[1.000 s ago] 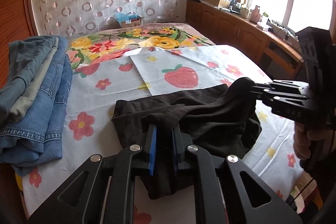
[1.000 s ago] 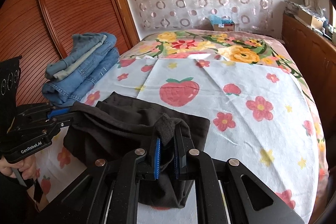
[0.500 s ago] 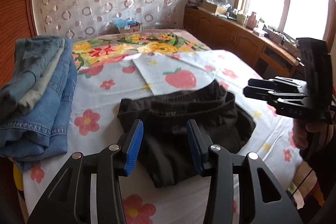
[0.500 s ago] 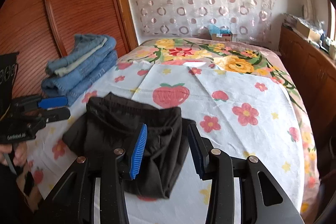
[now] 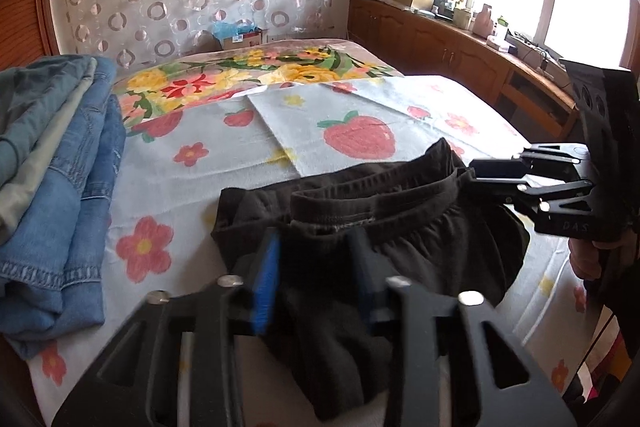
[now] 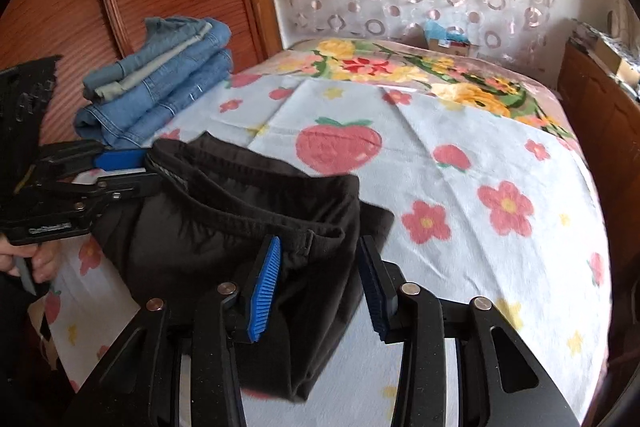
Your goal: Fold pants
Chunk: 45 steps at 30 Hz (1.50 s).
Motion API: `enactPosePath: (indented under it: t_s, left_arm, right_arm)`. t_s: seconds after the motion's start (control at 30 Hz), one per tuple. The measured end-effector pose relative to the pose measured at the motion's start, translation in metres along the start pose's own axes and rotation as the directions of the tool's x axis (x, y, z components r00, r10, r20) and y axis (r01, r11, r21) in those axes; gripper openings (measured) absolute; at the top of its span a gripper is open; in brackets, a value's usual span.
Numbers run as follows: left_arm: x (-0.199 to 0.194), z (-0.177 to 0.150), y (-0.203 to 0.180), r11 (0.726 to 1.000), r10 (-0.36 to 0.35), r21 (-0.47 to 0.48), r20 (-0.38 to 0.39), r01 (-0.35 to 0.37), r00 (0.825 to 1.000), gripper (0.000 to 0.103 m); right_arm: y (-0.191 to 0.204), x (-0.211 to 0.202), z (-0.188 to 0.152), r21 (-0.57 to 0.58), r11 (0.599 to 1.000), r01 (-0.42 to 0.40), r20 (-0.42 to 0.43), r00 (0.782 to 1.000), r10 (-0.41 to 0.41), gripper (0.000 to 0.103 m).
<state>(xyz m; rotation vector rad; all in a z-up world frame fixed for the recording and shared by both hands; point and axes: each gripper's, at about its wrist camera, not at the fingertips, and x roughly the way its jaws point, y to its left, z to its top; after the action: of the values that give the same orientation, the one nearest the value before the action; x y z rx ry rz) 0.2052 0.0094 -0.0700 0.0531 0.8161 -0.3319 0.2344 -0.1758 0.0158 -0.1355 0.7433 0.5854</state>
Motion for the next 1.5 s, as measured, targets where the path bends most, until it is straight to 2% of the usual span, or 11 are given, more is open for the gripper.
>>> enactPosePath:
  t_s: [0.07, 0.13, 0.3, 0.47, 0.67, 0.8, 0.83, 0.9, 1.0, 1.27, 1.5]
  left_arm:
    - [0.001, 0.002, 0.000, 1.000, -0.005, 0.001, 0.000, 0.005, 1.000, 0.014]
    - [-0.005, 0.005, -0.002, 1.000, 0.007, 0.010, 0.030, -0.007, 1.000, 0.012]
    - [-0.015, 0.015, 0.004, 0.999, 0.023, -0.026, 0.080, -0.021, 0.997, 0.011]
    - [-0.004, 0.019, 0.010, 0.998, 0.052, -0.042, 0.058, -0.050, 0.997, 0.012]
    - [-0.001, 0.011, 0.010, 0.998, 0.045, -0.051, 0.019, -0.044, 0.999, 0.026]
    - [-0.014, 0.006, 0.008, 0.999, 0.033, -0.037, 0.037, -0.032, 0.999, 0.049]
    - [-0.017, 0.005, 0.006, 0.999, 0.025, -0.034, 0.038, -0.024, 0.999, 0.052]
    - [-0.024, 0.002, 0.004, 0.999, 0.021, -0.034, 0.044, -0.019, 0.999, 0.069]
    - [-0.033, -0.009, -0.004, 0.999, 0.029, -0.020, 0.050, -0.029, 0.998, 0.069]
    - [-0.036, -0.043, -0.008, 0.999, 0.025, -0.031, 0.018, -0.024, 1.000, 0.069]
    - [-0.025, -0.048, -0.009, 0.998, 0.054, -0.016, -0.002, -0.054, 0.999, 0.069]
  right_arm:
    - [-0.001, 0.001, 0.003, 0.001, 0.999, -0.044, 0.005, 0.999, 0.044, 0.009]
    - [0.000, -0.001, 0.006, -0.012, 0.998, -0.056, 0.024, 0.998, 0.056, 0.007]
    - [0.006, -0.007, 0.020, -0.024, 1.000, -0.017, 0.100, 0.995, 0.019, 0.007]
    - [0.015, -0.002, 0.033, -0.037, 0.998, 0.044, 0.128, 0.991, -0.039, 0.007]
    - [0.015, 0.038, 0.031, -0.013, 0.995, 0.102, 0.038, 0.994, -0.101, 0.007]
    - [0.014, 0.038, 0.030, 0.005, 0.995, 0.100, 0.044, 0.994, -0.100, 0.008]
    - [0.013, 0.034, 0.031, 0.008, 0.995, 0.099, 0.050, 0.994, -0.100, 0.011]
    - [0.013, 0.029, 0.032, 0.016, 0.995, 0.101, 0.056, 0.993, -0.102, 0.019]
    - [0.011, 0.014, 0.030, 0.020, 0.993, 0.114, 0.071, 0.991, -0.116, 0.028]
    - [0.019, -0.037, -0.020, 0.021, 0.995, 0.093, 0.081, 0.992, -0.095, 0.029]
    - [0.026, -0.046, -0.053, 0.024, 0.998, 0.052, 0.024, 0.998, -0.052, 0.029]
